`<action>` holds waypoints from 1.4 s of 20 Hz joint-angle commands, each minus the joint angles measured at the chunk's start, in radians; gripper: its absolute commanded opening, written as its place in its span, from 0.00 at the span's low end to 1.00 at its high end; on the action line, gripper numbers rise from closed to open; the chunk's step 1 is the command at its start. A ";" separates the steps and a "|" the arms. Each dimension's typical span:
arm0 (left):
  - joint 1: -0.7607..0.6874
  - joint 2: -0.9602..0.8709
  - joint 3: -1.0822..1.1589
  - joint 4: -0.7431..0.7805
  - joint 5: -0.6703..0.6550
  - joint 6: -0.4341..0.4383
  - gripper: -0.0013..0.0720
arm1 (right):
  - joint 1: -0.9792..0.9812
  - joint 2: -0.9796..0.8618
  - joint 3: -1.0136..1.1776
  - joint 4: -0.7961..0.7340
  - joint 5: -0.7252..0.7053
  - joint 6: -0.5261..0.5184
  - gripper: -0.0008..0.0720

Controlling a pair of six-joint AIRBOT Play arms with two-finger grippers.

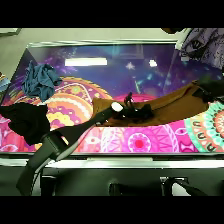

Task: Fold the clothes and pants, and hang the long-sleeved shirts on hangers.

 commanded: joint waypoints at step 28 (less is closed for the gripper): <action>0.850 0.615 0.004 1.041 -0.759 -0.093 0.04 | 0.927 -0.473 0.000 -0.028 0.698 0.645 0.10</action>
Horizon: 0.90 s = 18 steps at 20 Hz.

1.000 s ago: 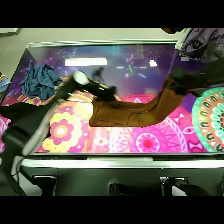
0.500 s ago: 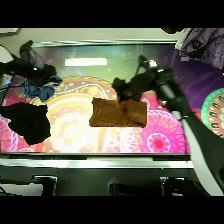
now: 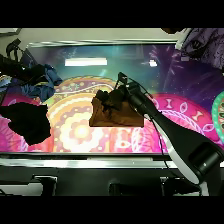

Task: Fold the clothes and pants, and hang the long-sleeved shirts on hangers.

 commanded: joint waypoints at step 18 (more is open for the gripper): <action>0.015 0.002 0.000 0.001 -0.025 0.051 0.04 | -0.802 0.162 -0.198 0.369 -0.440 -0.848 0.78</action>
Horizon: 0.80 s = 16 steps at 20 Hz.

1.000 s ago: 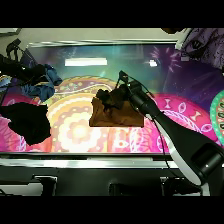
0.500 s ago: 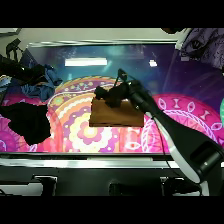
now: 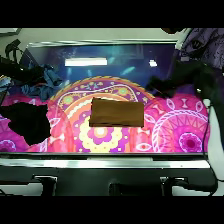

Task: Fold the clothes and pants, and hang the long-sleeved shirts on hangers.

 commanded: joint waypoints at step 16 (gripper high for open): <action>0.004 0.000 0.000 0.000 -0.003 0.006 0.04 | -0.048 -0.188 -0.421 0.462 0.249 -0.477 0.48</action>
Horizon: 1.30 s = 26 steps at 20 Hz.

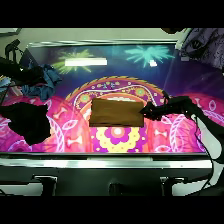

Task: Fold the clothes and pants, and hang the long-sleeved shirts on hangers.

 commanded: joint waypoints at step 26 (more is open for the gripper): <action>0.001 0.000 0.000 0.001 -0.022 0.001 0.04 | -0.675 0.093 0.693 -0.675 -0.272 0.415 0.05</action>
